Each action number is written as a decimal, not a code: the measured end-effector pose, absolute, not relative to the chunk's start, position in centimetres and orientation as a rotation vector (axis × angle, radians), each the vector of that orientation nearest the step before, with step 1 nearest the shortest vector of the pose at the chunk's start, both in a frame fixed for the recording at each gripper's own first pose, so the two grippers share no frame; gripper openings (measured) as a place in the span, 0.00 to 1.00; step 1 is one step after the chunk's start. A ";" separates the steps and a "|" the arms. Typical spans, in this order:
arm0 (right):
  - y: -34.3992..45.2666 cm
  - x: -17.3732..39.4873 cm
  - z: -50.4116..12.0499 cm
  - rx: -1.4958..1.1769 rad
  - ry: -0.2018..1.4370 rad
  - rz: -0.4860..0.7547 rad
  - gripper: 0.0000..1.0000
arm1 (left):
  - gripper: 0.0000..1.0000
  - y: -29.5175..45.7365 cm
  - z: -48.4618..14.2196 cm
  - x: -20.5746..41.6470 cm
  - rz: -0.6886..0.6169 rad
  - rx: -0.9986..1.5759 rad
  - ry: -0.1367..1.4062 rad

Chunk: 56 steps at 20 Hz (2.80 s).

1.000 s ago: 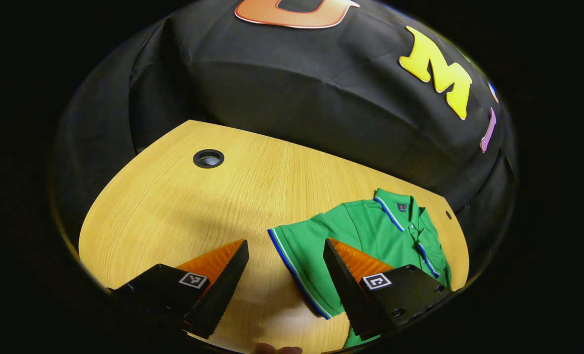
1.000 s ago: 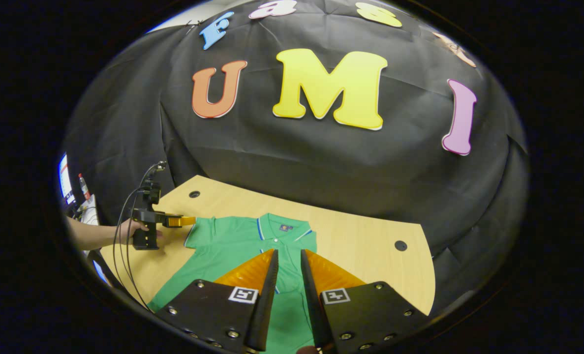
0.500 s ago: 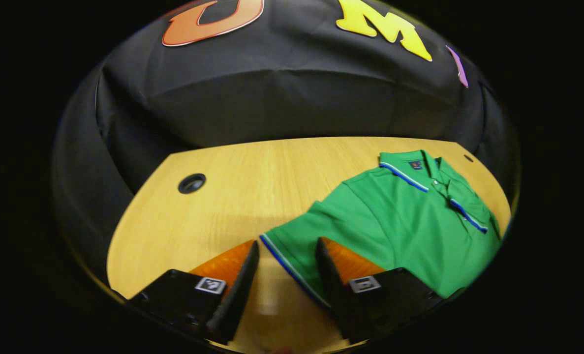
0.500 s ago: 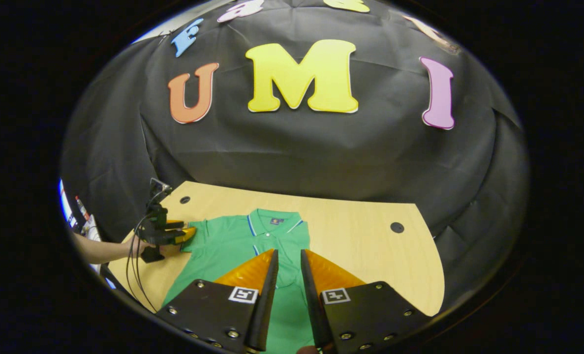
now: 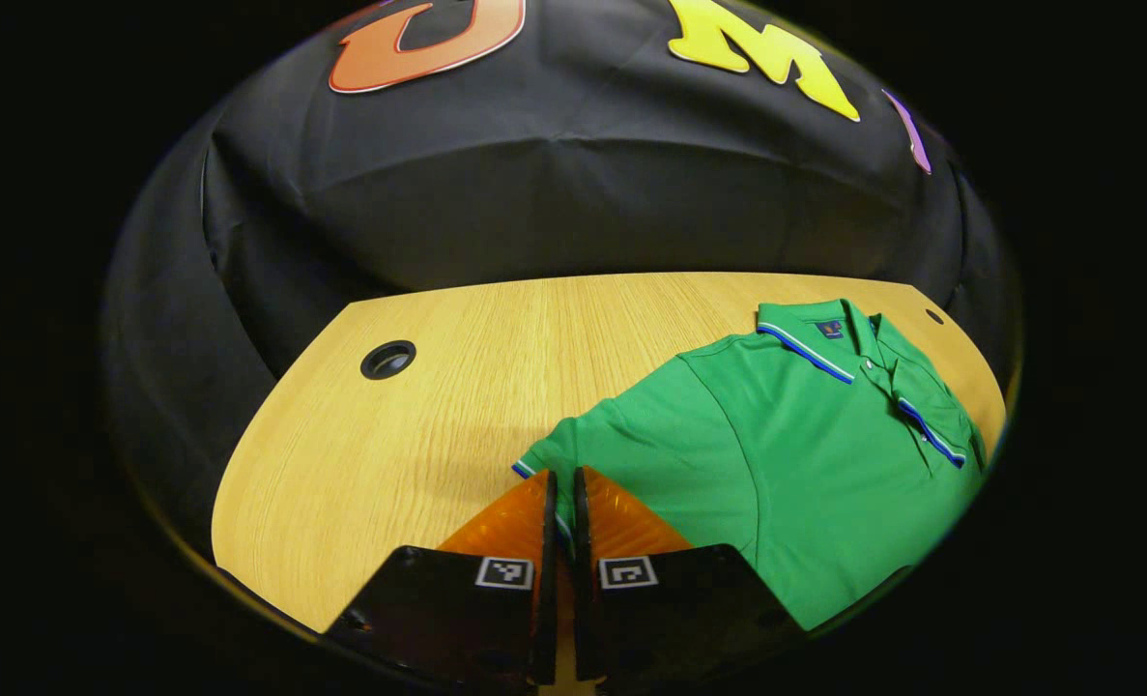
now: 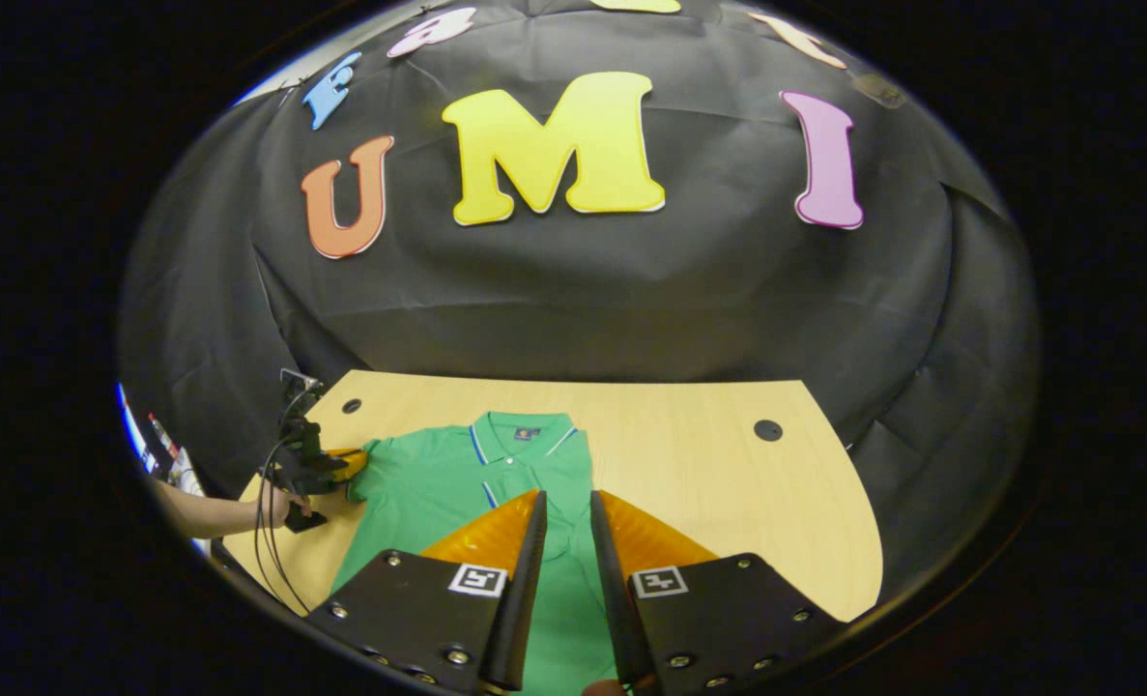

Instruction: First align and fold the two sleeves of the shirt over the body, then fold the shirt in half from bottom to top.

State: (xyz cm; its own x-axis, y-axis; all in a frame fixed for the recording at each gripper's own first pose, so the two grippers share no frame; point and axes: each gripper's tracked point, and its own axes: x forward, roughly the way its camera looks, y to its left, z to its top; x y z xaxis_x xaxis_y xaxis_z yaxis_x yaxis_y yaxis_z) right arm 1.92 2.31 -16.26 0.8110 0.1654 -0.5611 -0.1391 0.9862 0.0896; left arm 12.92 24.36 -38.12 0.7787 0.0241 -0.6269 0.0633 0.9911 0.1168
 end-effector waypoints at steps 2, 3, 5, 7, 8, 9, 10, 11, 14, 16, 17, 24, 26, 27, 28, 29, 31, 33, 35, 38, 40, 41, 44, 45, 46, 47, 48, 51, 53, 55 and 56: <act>1.9 1.8 -16.5 0.052 0.603 0.160 0.33 | 0.06 24.0 -38.1 13.2 -0.041 0.111 0.669; 1.7 1.7 -16.6 0.059 0.603 0.156 0.33 | 0.05 23.6 -37.9 13.2 -0.050 0.089 0.664; 1.1 1.6 -16.8 0.073 0.604 0.148 0.33 | 0.04 23.1 -37.4 13.5 -0.053 0.064 0.642; 0.5 1.6 -16.8 0.088 0.607 0.138 0.33 | 0.03 22.7 -36.7 13.9 -0.059 0.051 0.634; 0.1 1.6 -16.9 0.092 0.606 0.131 0.33 | 0.03 22.5 -36.0 14.0 -0.066 0.051 0.631; -0.2 1.7 -16.8 0.098 0.603 0.125 0.33 | 0.03 22.3 -35.1 14.1 -0.071 0.051 0.624; -0.5 1.7 -16.6 0.107 0.600 0.118 0.33 | 0.03 21.9 -34.2 14.3 -0.075 0.049 0.620; -0.8 1.7 -16.5 0.115 0.596 0.114 0.36 | 0.03 21.3 -33.4 14.6 -0.082 0.033 0.607; -1.4 1.4 -16.3 0.138 0.589 0.109 0.33 | 0.03 19.3 -30.8 15.0 -0.106 0.034 0.576; -1.9 1.0 -15.8 0.146 0.579 0.109 0.33 | 0.03 17.7 -29.5 15.1 -0.128 0.049 0.564; -2.3 0.9 -15.7 0.149 0.573 0.106 0.33 | 0.03 16.8 -28.9 15.3 -0.136 0.053 0.557; -5.1 -0.6 -14.7 0.177 0.547 0.083 0.33 | 0.03 10.3 -26.5 14.4 -0.207 0.116 0.564; -5.7 -1.1 -14.6 0.182 0.546 0.079 0.33 | 0.03 8.1 -26.5 14.1 -0.237 0.153 0.569; -6.1 -1.3 -14.5 0.183 0.543 0.076 0.33 | 0.03 7.1 -26.7 13.9 -0.250 0.160 0.574; -6.4 -1.4 -14.4 0.181 0.540 0.073 0.33 | 0.03 6.0 -26.8 13.5 -0.266 0.166 0.582; -6.8 -1.5 -14.4 0.179 0.536 0.068 0.33 | 0.03 4.9 -27.1 13.4 -0.282 0.178 0.585; -7.4 -1.3 -14.4 0.178 0.535 0.061 0.36 | 0.03 3.0 -27.6 13.0 -0.313 0.216 0.591; -7.4 -1.4 -14.6 0.182 0.540 0.062 0.33 | 0.03 1.2 -28.7 12.3 -0.338 0.245 0.608; -7.3 -1.6 -14.6 0.179 0.539 0.065 0.33 | 0.04 -0.6 -30.1 11.3 -0.370 0.243 0.642; -6.8 -1.6 -14.6 0.172 0.544 0.077 0.33 | 0.12 -2.9 -31.5 9.7 -0.425 0.219 0.656; -6.2 -1.5 -14.6 0.165 0.545 0.087 0.36 | 0.16 -3.4 -32.0 9.0 -0.433 0.218 0.659; -5.8 -1.3 -14.5 0.160 0.545 0.092 0.36 | 0.17 -3.6 -32.2 8.7 -0.440 0.210 0.659; -4.4 -0.9 -13.9 0.145 0.536 0.119 0.33 | 1.00 -3.3 -32.1 7.9 -0.419 0.178 0.660; -3.8 -0.7 -13.7 0.138 0.533 0.131 0.33 | 0.99 -3.0 -31.8 7.6 -0.405 0.167 0.656; -3.0 -0.5 -13.5 0.131 0.527 0.145 0.33 | 0.99 -2.5 -31.6 7.2 -0.386 0.154 0.650; -2.2 -0.4 -13.2 0.124 0.522 0.160 0.33 | 0.99 -2.1 -31.3 6.6 -0.374 0.135 0.648; -1.3 -0.2 -12.9 0.116 0.518 0.179 0.36 | 0.99 -1.4 -30.9 5.8 -0.361 0.118 0.645; 2.0 0.2 -11.9 0.086 0.495 0.242 0.33 | 0.99 1.5 -29.6 3.1 -0.265 0.064 0.629; 4.9 0.2 -11.7 0.072 0.493 0.296 0.33 | 0.99 3.6 -29.2 0.1 -0.180 -0.016 0.631; 7.5 0.0 -11.3 0.048 0.490 0.351 0.33 | 0.99 5.8 -28.7 -3.1 -0.101 -0.082 0.633; 8.7 -0.2 -11.2 0.027 0.486 0.375 0.33 | 1.00 7.1 -28.4 -4.8 -0.065 -0.101 0.632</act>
State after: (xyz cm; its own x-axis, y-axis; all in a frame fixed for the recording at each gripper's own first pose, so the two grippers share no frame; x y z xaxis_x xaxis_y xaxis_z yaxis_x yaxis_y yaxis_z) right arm -0.24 8.68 -11.21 0.8176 0.3579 -0.4511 -0.3450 0.9317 0.1138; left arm -4.76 7.09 -28.45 0.8049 -0.0920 -0.5863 0.0301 0.9930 -0.1144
